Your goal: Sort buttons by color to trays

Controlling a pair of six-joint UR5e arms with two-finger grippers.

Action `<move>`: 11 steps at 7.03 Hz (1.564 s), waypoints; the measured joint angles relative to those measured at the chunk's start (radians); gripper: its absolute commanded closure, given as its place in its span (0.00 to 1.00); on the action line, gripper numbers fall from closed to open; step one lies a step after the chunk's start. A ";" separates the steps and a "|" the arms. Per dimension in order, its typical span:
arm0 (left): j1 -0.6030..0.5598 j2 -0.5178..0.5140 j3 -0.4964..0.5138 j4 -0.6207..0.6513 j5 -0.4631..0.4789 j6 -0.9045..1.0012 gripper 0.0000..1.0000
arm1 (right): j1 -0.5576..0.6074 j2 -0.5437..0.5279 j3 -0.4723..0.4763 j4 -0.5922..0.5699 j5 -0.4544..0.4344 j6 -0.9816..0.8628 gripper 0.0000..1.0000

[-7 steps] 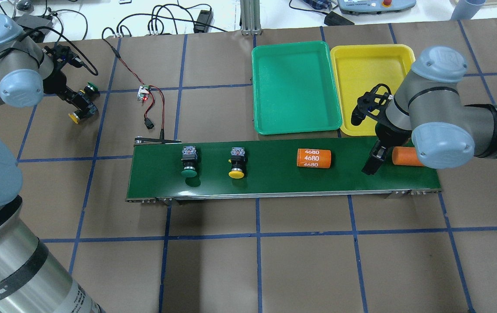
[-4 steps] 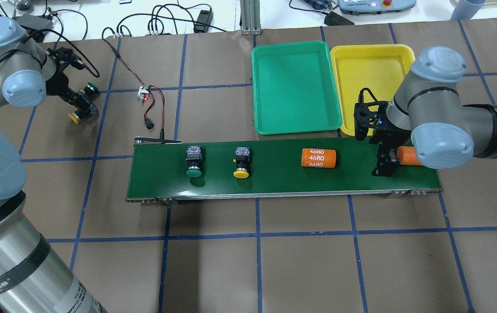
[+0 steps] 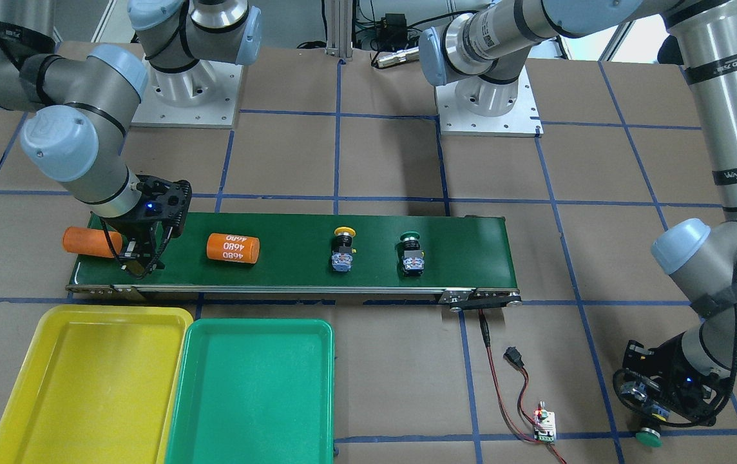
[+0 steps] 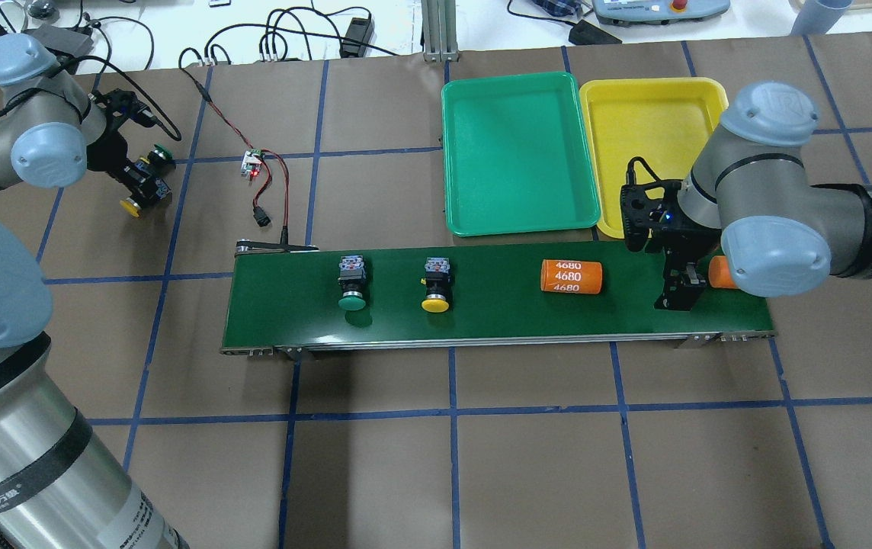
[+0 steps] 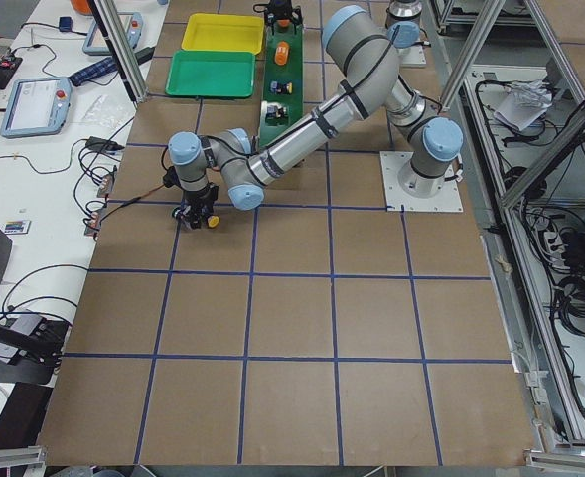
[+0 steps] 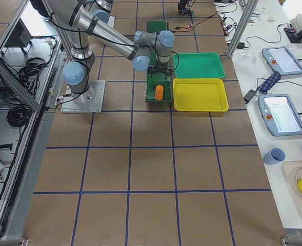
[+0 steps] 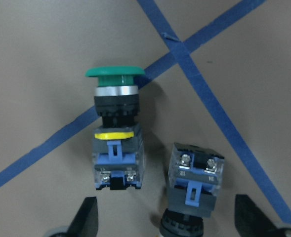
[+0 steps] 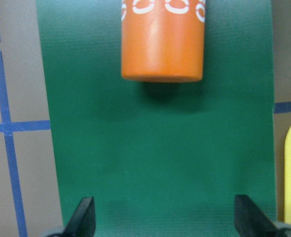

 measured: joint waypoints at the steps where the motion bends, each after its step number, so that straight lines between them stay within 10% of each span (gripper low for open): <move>1: -0.003 0.011 0.001 -0.024 0.001 -0.004 1.00 | 0.000 0.000 0.001 0.000 0.000 -0.001 0.00; 6: -0.025 0.278 -0.065 -0.356 -0.019 -0.299 1.00 | -0.001 0.000 0.001 0.000 0.000 -0.001 0.00; 11: -0.166 0.525 -0.431 -0.255 -0.075 -0.725 1.00 | 0.001 0.000 0.002 0.000 0.000 -0.001 0.00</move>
